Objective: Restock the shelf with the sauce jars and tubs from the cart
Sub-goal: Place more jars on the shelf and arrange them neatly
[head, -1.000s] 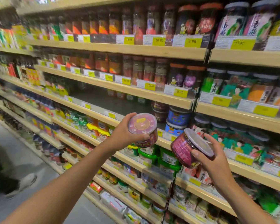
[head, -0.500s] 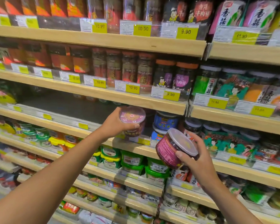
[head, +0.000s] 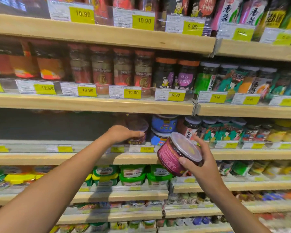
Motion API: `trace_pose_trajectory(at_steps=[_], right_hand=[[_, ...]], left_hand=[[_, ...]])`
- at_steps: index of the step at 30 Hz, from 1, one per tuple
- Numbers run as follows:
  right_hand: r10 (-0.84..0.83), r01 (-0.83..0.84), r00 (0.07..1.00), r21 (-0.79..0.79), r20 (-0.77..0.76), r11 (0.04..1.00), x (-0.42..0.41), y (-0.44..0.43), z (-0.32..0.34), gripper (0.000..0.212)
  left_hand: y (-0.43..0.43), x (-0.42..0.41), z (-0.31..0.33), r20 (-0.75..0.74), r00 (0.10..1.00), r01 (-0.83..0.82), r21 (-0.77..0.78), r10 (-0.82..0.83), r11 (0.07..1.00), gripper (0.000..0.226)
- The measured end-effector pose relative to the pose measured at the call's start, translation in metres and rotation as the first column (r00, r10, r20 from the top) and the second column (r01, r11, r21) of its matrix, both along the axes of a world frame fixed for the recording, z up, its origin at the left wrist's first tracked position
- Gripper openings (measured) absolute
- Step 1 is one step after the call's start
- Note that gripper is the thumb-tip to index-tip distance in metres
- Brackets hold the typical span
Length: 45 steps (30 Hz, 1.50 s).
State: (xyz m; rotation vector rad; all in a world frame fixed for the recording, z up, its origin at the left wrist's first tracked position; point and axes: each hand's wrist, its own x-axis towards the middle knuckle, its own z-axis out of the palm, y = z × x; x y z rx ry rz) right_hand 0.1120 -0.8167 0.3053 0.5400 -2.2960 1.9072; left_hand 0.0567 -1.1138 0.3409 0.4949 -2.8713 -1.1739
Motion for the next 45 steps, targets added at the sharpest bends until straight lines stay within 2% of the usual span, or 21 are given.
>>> trace_pose_trajectory(at_steps=[2,6,12,14,16,17,18,19,23,26,29,31,33,37,40,43,45], right_hand=[[-0.028,0.028,1.000,0.016,-0.009,0.999,0.004,-0.007,-0.001,0.092],[-0.059,0.060,0.998,0.026,-0.013,0.998,0.010,-0.020,0.002,0.089],[-0.075,0.075,0.997,0.042,-0.007,0.996,0.007,-0.046,0.007,0.091],[-0.068,0.067,0.998,0.039,0.013,0.997,0.004,-0.057,0.011,0.087],[-0.061,0.060,0.998,0.045,0.026,0.997,0.000,-0.069,0.016,0.088],[-0.067,0.066,0.998,0.052,0.019,0.996,-0.002,-0.076,0.019,0.090],[-0.076,0.076,0.997,0.060,0.011,0.995,-0.004,-0.083,0.021,0.092],[-0.088,0.088,0.996,0.066,0.003,0.994,-0.007,-0.090,0.024,0.094],[-0.190,0.192,0.981,0.088,-0.023,0.978,-0.016,-0.121,0.036,0.098],[-0.205,0.207,0.978,0.071,-0.044,0.976,-0.023,-0.135,0.038,0.089],[-0.118,0.117,0.993,0.038,0.015,0.992,-0.031,-0.139,0.035,0.078],[-0.068,0.067,0.996,0.017,0.057,0.998,-0.037,-0.142,0.034,0.070],[-0.057,0.056,0.998,0.046,0.016,0.997,-0.044,-0.145,0.034,0.049],[-0.149,0.149,0.989,0.171,-0.013,0.974,-0.060,-0.153,0.030,0.034],[-0.215,0.213,0.976,0.201,-0.014,0.956,-0.070,-0.161,0.029,0.014],[-0.262,0.260,0.965,0.242,-0.022,0.935,-0.079,-0.167,0.026,0.012],[-0.258,0.257,0.966,0.263,-0.031,0.930,-0.082,-0.168,0.021,0.012]], left_hand=[[-0.001,0.000,-0.001,0.037,0.998,0.061,-0.044,-0.060,0.997,0.064],[-0.006,-0.002,-0.003,0.086,0.989,0.127,-0.098,-0.119,0.987,0.073],[-0.015,0.006,0.003,0.031,0.986,0.168,-0.063,-0.166,0.984,0.054],[-0.023,0.016,0.011,-0.058,0.991,0.116,-0.079,-0.121,0.990,0.044],[-0.030,0.032,0.012,-0.272,0.960,0.047,-0.087,-0.069,0.995,0.031],[-0.033,0.043,0.011,-0.409,0.911,0.046,-0.036,-0.056,0.998,0.021],[-0.033,0.054,0.010,-0.514,0.856,0.079,0.025,-0.055,0.997,0.023],[-0.031,0.066,0.007,-0.564,0.822,0.138,0.061,-0.080,0.989,0.036],[-0.017,0.085,-0.010,-0.513,0.829,0.323,0.116,-0.222,0.939,0.066],[-0.017,0.083,-0.015,-0.505,0.836,0.337,0.162,-0.215,0.927,0.080],[-0.019,0.079,-0.012,-0.502,0.847,0.324,0.232,-0.172,0.917,0.083],[-0.022,0.074,-0.009,-0.482,0.864,0.305,0.279,-0.142,0.911,0.082],[-0.026,0.069,-0.008,-0.419,0.897,0.280,0.298,-0.138,0.912,0.078],[-0.036,0.053,-0.008,-0.343,0.932,0.198,0.219,-0.114,0.955,0.065],[-0.043,0.031,-0.021,-0.310,0.947,0.153,0.194,-0.087,0.969,0.056],[-0.039,0.032,-0.014,-0.262,0.964,0.092,0.166,-0.046,0.982,0.047],[-0.038,0.036,-0.010,-0.224,0.974,0.069,0.166,-0.031,0.984,0.033]])
